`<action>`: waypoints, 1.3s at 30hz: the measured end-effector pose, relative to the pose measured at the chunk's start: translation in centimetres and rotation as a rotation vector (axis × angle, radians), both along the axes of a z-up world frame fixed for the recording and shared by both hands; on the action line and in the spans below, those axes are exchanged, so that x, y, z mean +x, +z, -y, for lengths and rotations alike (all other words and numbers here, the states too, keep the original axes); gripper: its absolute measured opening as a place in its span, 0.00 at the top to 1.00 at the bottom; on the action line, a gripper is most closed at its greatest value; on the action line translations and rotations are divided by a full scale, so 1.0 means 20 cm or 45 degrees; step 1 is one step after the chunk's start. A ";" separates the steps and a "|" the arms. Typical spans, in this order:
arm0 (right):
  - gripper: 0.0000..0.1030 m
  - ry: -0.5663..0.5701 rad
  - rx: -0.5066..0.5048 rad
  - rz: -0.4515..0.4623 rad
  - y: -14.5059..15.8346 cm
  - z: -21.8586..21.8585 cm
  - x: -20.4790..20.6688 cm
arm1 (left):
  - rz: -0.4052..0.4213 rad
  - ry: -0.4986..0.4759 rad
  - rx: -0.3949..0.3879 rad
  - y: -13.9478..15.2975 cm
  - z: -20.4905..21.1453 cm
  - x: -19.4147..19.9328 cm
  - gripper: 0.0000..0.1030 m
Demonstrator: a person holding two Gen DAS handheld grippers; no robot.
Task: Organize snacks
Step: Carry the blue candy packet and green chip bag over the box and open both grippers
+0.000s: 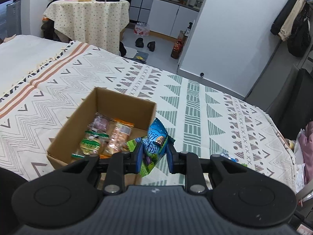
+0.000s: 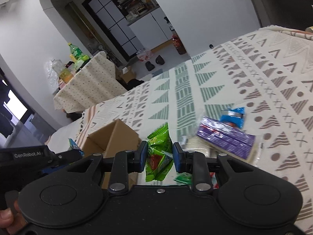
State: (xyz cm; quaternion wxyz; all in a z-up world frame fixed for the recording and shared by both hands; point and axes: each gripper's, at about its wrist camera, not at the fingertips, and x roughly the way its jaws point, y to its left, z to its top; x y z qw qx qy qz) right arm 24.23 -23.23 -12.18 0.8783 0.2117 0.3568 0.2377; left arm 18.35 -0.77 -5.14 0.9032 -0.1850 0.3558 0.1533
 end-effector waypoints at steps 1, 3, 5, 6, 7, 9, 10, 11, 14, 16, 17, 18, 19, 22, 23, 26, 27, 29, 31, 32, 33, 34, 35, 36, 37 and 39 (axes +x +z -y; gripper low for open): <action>0.74 -0.002 0.008 -0.002 0.01 -0.01 0.00 | 0.000 0.010 -0.002 0.00 -0.02 0.00 0.77; 0.74 -0.002 0.015 -0.002 0.02 -0.04 0.01 | 0.002 0.027 -0.007 0.00 -0.06 0.00 0.77; 0.74 0.004 0.026 0.007 0.03 -0.08 0.01 | 0.001 0.041 -0.012 -0.01 -0.11 -0.01 0.77; 0.74 0.010 0.031 0.010 0.04 -0.10 0.02 | -0.003 0.048 -0.017 -0.02 -0.14 -0.01 0.77; 0.74 0.017 0.029 0.014 0.05 -0.12 0.01 | -0.008 0.055 -0.023 -0.03 -0.16 0.00 0.77; 0.74 0.035 0.020 0.027 0.06 -0.17 0.01 | -0.023 0.071 -0.035 -0.05 -0.21 0.00 0.77; 0.74 0.044 0.020 0.029 0.07 -0.19 0.01 | -0.031 0.079 -0.040 -0.06 -0.24 0.00 0.77; 0.74 0.051 0.021 0.028 0.07 -0.21 0.01 | -0.040 0.086 -0.046 -0.08 -0.26 0.00 0.77; 0.74 0.074 0.017 0.026 0.08 -0.27 0.02 | -0.057 0.098 -0.064 -0.11 -0.31 0.01 0.76; 0.74 0.083 0.012 0.025 0.08 -0.31 0.02 | -0.070 0.107 -0.083 -0.14 -0.35 0.01 0.76; 0.74 0.084 0.011 0.021 0.08 -0.33 0.02 | -0.079 0.113 -0.094 -0.16 -0.36 0.02 0.76; 0.74 0.082 0.011 0.015 0.08 -0.34 0.02 | -0.086 0.119 -0.104 -0.17 -0.38 0.02 0.76; 0.74 0.082 0.016 0.004 0.08 -0.36 0.03 | -0.092 0.121 -0.113 -0.19 -0.39 0.02 0.76; 0.74 0.083 0.013 -0.007 0.08 -0.40 0.03 | -0.105 0.126 -0.135 -0.23 -0.42 0.03 0.76; 0.74 0.083 0.013 -0.009 0.08 -0.42 0.03 | -0.108 0.125 -0.142 -0.23 -0.43 0.03 0.76; 0.74 0.079 0.020 -0.016 0.10 -0.44 0.03 | -0.114 0.135 -0.169 -0.25 -0.45 0.03 0.76; 0.74 0.076 0.015 -0.016 0.10 -0.45 0.03 | -0.114 0.140 -0.184 -0.25 -0.46 0.03 0.75; 0.74 0.077 0.002 -0.021 0.11 -0.46 0.03 | -0.114 0.138 -0.212 -0.23 -0.48 0.03 0.74; 0.74 0.089 0.003 -0.021 0.11 -0.48 0.03 | -0.112 0.127 -0.193 -0.20 -0.49 0.03 0.73; 0.74 0.095 0.006 -0.022 0.12 -0.49 0.03 | -0.102 0.120 -0.179 -0.18 -0.50 0.02 0.73; 0.74 0.101 0.009 -0.027 0.11 -0.51 0.03 | -0.093 0.119 -0.172 -0.17 -0.50 0.01 0.73; 0.74 0.105 0.008 -0.031 0.11 -0.52 0.03 | -0.088 0.123 -0.174 -0.16 -0.51 0.00 0.72; 0.74 0.111 0.006 -0.034 0.11 -0.54 0.02 | -0.088 0.128 -0.182 -0.15 -0.52 0.00 0.69; 0.74 0.117 0.004 -0.037 0.11 -0.56 0.02 | -0.090 0.133 -0.193 -0.15 -0.54 -0.01 0.69; 0.74 0.124 0.003 -0.041 0.10 -0.57 0.02 | -0.092 0.136 -0.202 -0.15 -0.55 -0.01 0.68; 0.74 0.137 0.002 -0.047 0.10 -0.60 0.00 | -0.094 0.139 -0.207 -0.14 -0.57 -0.02 0.67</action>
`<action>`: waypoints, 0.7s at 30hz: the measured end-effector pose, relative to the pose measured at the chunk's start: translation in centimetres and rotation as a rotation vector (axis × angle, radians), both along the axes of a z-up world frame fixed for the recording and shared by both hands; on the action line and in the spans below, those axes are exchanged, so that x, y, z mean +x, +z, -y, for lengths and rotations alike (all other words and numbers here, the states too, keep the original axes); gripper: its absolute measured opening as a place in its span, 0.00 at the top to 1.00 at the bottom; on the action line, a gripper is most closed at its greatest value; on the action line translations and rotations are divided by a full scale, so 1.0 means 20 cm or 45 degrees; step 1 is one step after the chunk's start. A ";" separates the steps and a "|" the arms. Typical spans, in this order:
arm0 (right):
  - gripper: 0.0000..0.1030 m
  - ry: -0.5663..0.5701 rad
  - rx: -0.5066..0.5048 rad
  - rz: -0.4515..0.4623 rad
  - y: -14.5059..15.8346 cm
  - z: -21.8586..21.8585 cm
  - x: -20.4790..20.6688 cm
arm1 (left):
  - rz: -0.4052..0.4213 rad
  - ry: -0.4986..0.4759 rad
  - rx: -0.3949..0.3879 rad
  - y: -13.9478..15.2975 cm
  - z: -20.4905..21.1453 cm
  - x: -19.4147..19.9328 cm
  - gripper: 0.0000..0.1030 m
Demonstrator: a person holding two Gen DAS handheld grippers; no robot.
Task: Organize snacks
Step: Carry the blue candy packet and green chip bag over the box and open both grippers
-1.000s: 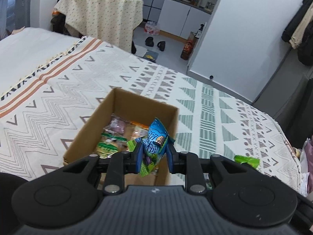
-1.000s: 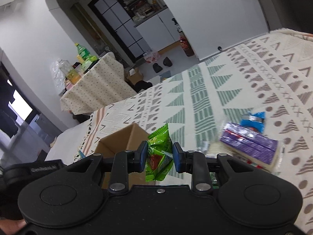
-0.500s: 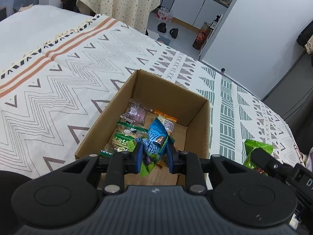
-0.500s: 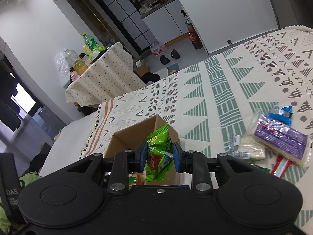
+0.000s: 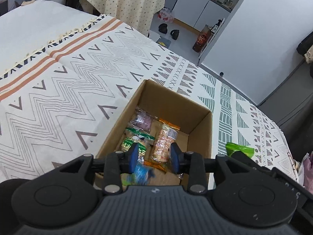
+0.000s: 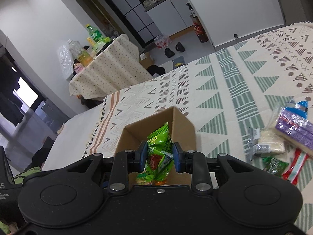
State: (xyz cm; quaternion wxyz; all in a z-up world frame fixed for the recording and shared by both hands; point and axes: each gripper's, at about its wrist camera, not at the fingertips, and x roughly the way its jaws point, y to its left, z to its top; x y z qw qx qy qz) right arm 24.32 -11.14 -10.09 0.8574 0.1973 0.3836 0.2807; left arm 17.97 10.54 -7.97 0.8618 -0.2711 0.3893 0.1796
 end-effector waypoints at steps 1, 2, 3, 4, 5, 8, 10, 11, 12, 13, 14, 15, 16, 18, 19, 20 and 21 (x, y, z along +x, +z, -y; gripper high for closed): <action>0.73 0.008 -0.001 -0.001 0.00 -0.02 -0.01 | 0.001 0.001 0.000 0.01 -0.01 -0.01 0.66; 0.73 0.018 -0.001 -0.002 0.00 -0.03 -0.01 | 0.002 0.003 -0.001 0.01 -0.01 -0.01 0.64; 0.73 0.024 0.000 -0.005 0.00 -0.04 -0.01 | 0.004 0.005 -0.002 0.02 -0.02 -0.01 0.63; 0.73 0.032 0.000 -0.012 0.00 -0.05 -0.01 | 0.008 0.009 0.000 0.03 -0.02 -0.02 0.59; 0.71 0.037 -0.004 -0.023 0.00 -0.06 -0.02 | 0.010 0.015 0.004 0.03 -0.03 -0.02 0.52; 0.66 0.049 -0.003 -0.027 0.01 -0.08 -0.02 | -0.001 0.040 0.024 0.04 -0.03 -0.03 0.37; 0.57 0.048 0.011 -0.026 0.02 -0.06 -0.02 | -0.025 0.045 0.027 0.04 -0.03 -0.03 0.31; 0.52 0.034 0.010 -0.019 0.04 -0.04 -0.03 | -0.033 0.047 0.026 0.04 -0.03 -0.03 0.29; 0.50 0.021 0.008 -0.013 0.05 -0.02 -0.03 | -0.036 0.048 0.027 0.04 -0.02 -0.03 0.28; 0.48 0.010 0.008 -0.006 0.06 0.01 -0.03 | -0.036 0.049 0.029 0.05 -0.02 -0.03 0.27; 0.46 -0.002 0.011 -0.003 0.07 0.05 -0.04 | -0.034 0.052 0.034 0.06 -0.01 -0.04 0.24; 0.44 -0.014 0.012 0.000 0.08 0.08 -0.05 | -0.032 0.051 0.040 0.06 0.00 -0.05 0.22; 0.39 -0.025 0.008 0.007 0.09 0.11 -0.05 | -0.032 0.048 0.044 0.07 0.01 -0.05 0.18; 0.33 -0.048 -0.014 0.031 0.11 0.17 -0.07 | -0.032 0.044 0.047 0.08 0.04 -0.06 0.17; 0.30 -0.058 -0.021 0.040 0.12 0.19 -0.07 | -0.034 0.039 0.045 0.09 0.05 -0.06 0.16; 0.28 -0.068 -0.024 0.049 0.13 0.22 -0.09 | -0.036 0.032 0.045 0.09 0.07 -0.06 0.15; 0.28 -0.076 -0.026 0.055 0.14 0.25 -0.09 | -0.036 0.024 0.049 0.10 0.09 -0.06 0.14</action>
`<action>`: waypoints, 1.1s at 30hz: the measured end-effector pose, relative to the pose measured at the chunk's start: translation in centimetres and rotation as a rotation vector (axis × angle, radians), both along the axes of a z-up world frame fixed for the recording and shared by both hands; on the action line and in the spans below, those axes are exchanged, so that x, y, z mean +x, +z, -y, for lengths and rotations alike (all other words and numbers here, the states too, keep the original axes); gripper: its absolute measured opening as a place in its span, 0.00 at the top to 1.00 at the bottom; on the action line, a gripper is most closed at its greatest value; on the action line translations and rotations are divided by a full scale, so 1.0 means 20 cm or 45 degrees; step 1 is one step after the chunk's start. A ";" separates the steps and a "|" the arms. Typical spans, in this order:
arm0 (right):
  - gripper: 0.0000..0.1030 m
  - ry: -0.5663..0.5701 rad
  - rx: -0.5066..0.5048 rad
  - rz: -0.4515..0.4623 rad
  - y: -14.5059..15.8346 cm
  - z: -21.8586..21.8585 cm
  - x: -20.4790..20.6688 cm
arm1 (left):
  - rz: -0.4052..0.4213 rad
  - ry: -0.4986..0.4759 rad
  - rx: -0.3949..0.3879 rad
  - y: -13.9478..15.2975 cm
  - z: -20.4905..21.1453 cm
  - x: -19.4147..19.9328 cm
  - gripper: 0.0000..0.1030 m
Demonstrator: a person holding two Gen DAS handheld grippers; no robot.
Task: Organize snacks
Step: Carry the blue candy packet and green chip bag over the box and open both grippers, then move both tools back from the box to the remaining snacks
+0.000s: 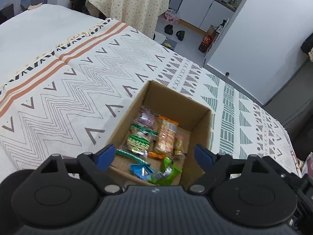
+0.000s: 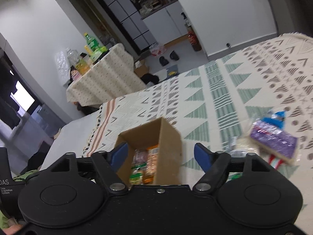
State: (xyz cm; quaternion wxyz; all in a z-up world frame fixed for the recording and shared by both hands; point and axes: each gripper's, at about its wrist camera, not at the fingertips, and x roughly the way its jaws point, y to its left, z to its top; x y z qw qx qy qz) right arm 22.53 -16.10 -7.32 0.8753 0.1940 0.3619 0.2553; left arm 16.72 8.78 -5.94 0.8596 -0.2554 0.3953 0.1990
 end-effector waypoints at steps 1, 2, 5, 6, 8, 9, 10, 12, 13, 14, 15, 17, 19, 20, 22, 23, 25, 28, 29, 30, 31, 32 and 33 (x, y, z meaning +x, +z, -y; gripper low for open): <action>0.27 -0.008 -0.003 0.005 0.01 0.03 -0.01 | 0.000 -0.010 0.006 0.01 0.02 0.00 0.13; 0.22 -0.018 -0.006 0.009 0.02 0.06 -0.01 | 0.001 -0.023 0.009 0.02 0.04 0.00 0.12; 0.17 -0.049 -0.019 0.032 0.04 0.13 -0.04 | 0.007 -0.063 0.005 0.04 0.10 0.00 0.11; 0.17 -0.055 -0.022 0.037 0.05 0.16 -0.05 | 0.010 -0.076 0.007 0.05 0.12 0.00 0.11; 0.17 -0.071 -0.020 0.045 0.06 0.21 -0.06 | 0.014 -0.099 0.015 0.07 0.17 -0.01 0.08; 0.17 -0.080 -0.021 0.049 0.07 0.24 -0.07 | 0.018 -0.110 0.018 0.08 0.19 -0.01 0.07; 0.17 -0.089 -0.022 0.054 0.08 0.27 -0.08 | 0.020 -0.123 0.018 0.08 0.21 -0.01 0.07; 0.17 -0.107 -0.024 0.062 0.09 0.32 -0.09 | 0.020 -0.148 0.013 0.10 0.25 -0.01 0.07; 0.16 -0.116 -0.024 0.066 0.10 0.34 -0.10 | 0.022 -0.162 0.012 0.10 0.27 -0.01 0.06; 0.16 -0.125 -0.024 0.069 0.10 0.36 -0.10 | 0.022 -0.176 0.012 0.11 0.29 -0.02 0.05; 0.16 -0.132 -0.026 0.071 0.10 0.38 -0.11 | 0.021 -0.190 0.015 0.11 0.31 -0.02 0.04; 0.15 -0.145 -0.027 0.075 0.11 0.43 -0.13 | 0.030 -0.219 0.021 0.13 0.36 -0.03 0.02; 0.10 -0.159 -0.030 0.077 0.11 0.47 -0.14 | 0.036 -0.239 0.023 0.14 0.40 -0.04 0.02; 0.08 -0.168 -0.031 0.081 0.11 0.49 -0.15 | 0.038 -0.249 0.023 0.14 0.42 -0.04 0.01; 0.07 -0.177 -0.029 0.084 0.11 0.53 -0.16 | 0.042 -0.270 0.025 0.15 0.46 -0.04 0.01; 0.06 -0.180 -0.029 0.081 0.10 0.55 -0.17 | 0.043 -0.279 0.026 0.15 0.48 -0.05 0.01; 0.05 -0.181 -0.030 0.076 0.10 0.58 -0.18 | 0.036 -0.291 0.028 0.15 0.52 -0.05 0.01; 0.00 -0.184 -0.040 0.066 0.08 0.62 -0.19 | 0.018 -0.301 0.042 0.14 0.57 -0.05 0.01; 0.00 -0.186 -0.046 0.065 0.08 0.64 -0.19 | 0.014 -0.311 0.042 0.13 0.59 -0.05 0.01; 0.00 -0.186 -0.056 0.062 0.07 0.66 -0.19 | 0.010 -0.320 0.041 0.13 0.60 -0.04 0.01; 0.00 -0.187 -0.062 0.059 0.07 0.67 -0.19 | 0.006 -0.327 0.042 0.13 0.62 -0.04 0.01; 0.00 -0.190 -0.065 0.056 0.06 0.69 -0.19 | 0.003 -0.334 0.043 0.12 0.63 -0.03 0.01; 0.00 -0.195 -0.068 0.054 0.06 0.70 -0.19 | 0.001 -0.343 0.043 0.12 0.64 -0.03 0.01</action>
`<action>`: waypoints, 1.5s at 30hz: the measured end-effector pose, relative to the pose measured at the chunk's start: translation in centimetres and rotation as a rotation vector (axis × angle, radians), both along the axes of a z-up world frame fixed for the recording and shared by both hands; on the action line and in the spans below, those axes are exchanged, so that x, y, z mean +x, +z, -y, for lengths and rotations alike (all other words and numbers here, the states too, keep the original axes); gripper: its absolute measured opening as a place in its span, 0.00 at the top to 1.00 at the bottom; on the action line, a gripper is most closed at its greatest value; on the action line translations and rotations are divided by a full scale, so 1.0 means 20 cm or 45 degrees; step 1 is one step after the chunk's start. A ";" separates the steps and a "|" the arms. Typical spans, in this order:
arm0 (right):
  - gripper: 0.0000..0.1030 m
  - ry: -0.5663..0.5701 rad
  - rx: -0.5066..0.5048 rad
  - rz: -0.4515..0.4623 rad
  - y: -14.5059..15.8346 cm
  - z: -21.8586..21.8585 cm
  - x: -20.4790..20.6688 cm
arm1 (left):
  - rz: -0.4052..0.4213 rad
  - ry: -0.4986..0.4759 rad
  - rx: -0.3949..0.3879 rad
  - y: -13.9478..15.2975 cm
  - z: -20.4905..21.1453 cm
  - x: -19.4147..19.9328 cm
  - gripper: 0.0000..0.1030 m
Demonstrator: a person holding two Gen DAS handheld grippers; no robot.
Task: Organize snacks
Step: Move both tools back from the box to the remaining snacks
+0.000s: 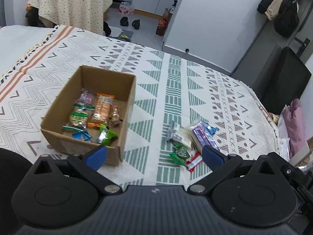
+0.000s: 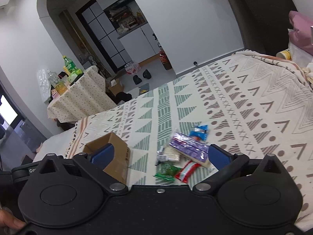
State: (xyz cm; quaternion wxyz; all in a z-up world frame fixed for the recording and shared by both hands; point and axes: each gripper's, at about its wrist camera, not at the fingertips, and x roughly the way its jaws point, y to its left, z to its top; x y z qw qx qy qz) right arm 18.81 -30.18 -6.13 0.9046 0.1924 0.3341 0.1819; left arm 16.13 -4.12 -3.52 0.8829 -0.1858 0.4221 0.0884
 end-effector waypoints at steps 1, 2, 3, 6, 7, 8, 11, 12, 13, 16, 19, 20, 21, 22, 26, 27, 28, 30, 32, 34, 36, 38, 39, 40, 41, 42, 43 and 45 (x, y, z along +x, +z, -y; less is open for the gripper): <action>0.00 -0.007 -0.002 -0.002 -0.01 0.02 0.00 | -0.003 -0.008 0.000 0.00 0.01 0.01 0.01; 0.00 -0.014 -0.005 -0.004 -0.01 0.03 0.00 | -0.005 -0.017 0.001 -0.01 0.03 0.01 0.01; 0.00 -0.021 -0.006 -0.007 -0.02 0.05 0.00 | -0.007 -0.027 0.001 -0.01 0.05 0.02 0.01; 0.00 -0.036 -0.014 -0.021 -0.04 0.10 0.01 | -0.004 -0.050 -0.007 -0.03 0.09 0.03 0.01; 0.00 -0.043 -0.018 -0.026 -0.05 0.11 0.01 | -0.002 -0.059 -0.002 -0.03 0.11 0.04 0.01; 0.00 -0.052 -0.020 -0.028 -0.06 0.13 0.01 | 0.000 -0.068 0.006 -0.04 0.12 0.04 0.01; 0.00 -0.079 -0.023 -0.042 -0.10 0.17 0.02 | 0.007 -0.089 0.018 -0.06 0.17 0.05 0.01; 0.00 -0.088 -0.020 -0.049 -0.11 0.18 0.02 | 0.007 -0.095 0.015 -0.07 0.18 0.06 0.01; 0.00 -0.097 -0.017 -0.059 -0.13 0.19 0.02 | 0.006 -0.099 0.014 -0.08 0.19 0.07 0.01; 0.00 -0.113 0.015 -0.102 -0.18 0.21 0.04 | -0.003 -0.111 0.010 -0.12 0.22 0.09 0.01; 0.00 -0.127 0.051 -0.149 -0.22 0.23 0.05 | -0.020 -0.110 0.003 -0.16 0.23 0.12 0.01; 0.00 -0.132 0.053 -0.162 -0.24 0.23 0.06 | -0.033 -0.106 -0.002 -0.18 0.23 0.13 0.01; 0.01 -0.132 0.053 -0.170 -0.24 0.23 0.07 | -0.043 -0.103 -0.006 -0.19 0.23 0.14 0.01; 0.01 -0.132 0.055 -0.173 -0.25 0.23 0.07 | -0.049 -0.103 -0.005 -0.21 0.23 0.15 0.02; 0.03 -0.122 0.094 -0.216 -0.30 0.23 0.11 | -0.066 -0.118 0.009 -0.27 0.24 0.19 0.03; 0.05 -0.118 0.097 -0.231 -0.32 0.23 0.13 | -0.073 -0.114 0.001 -0.29 0.24 0.20 0.03; 0.07 -0.117 0.096 -0.246 -0.33 0.23 0.14 | -0.078 -0.109 -0.005 -0.31 0.24 0.22 0.04; 0.11 -0.121 0.091 -0.268 -0.36 0.22 0.17 | -0.091 -0.105 -0.017 -0.35 0.24 0.25 0.07; 0.15 -0.119 0.083 -0.279 -0.38 0.21 0.21 | -0.099 -0.109 -0.034 -0.39 0.24 0.28 0.11; 0.16 -0.110 0.077 -0.284 -0.39 0.20 0.24 | -0.106 -0.118 -0.041 -0.43 0.25 0.31 0.14; 0.16 -0.099 0.060 -0.292 -0.41 0.18 0.27 | -0.118 -0.128 -0.053 -0.46 0.25 0.35 0.16; 0.16 -0.085 0.049 -0.300 -0.43 0.17 0.31 | -0.134 -0.128 -0.058 -0.50 0.26 0.38 0.16; 0.16 -0.081 0.041 -0.300 -0.43 0.16 0.32 | -0.142 -0.128 -0.062 -0.52 0.26 0.40 0.16; 0.16 -0.077 0.031 -0.298 -0.44 0.15 0.34 | -0.150 -0.128 -0.065 -0.54 0.26 0.41 0.18; 0.16 -0.074 0.025 -0.295 -0.44 0.15 0.36 | -0.160 -0.129 -0.069 -0.57 0.27 0.43 0.21; 0.16 -0.070 0.027 -0.293 -0.44 0.14 0.37 | -0.171 -0.131 -0.074 -0.59 0.27 0.44 0.23; 0.16 -0.066 0.030 -0.292 -0.45 0.14 0.39 | -0.182 -0.132 -0.080 -0.61 0.27 0.46 0.26; 0.16 -0.062 0.031 -0.289 -0.46 0.13 0.42 | -0.199 -0.130 -0.088 -0.65 0.27 0.48 0.29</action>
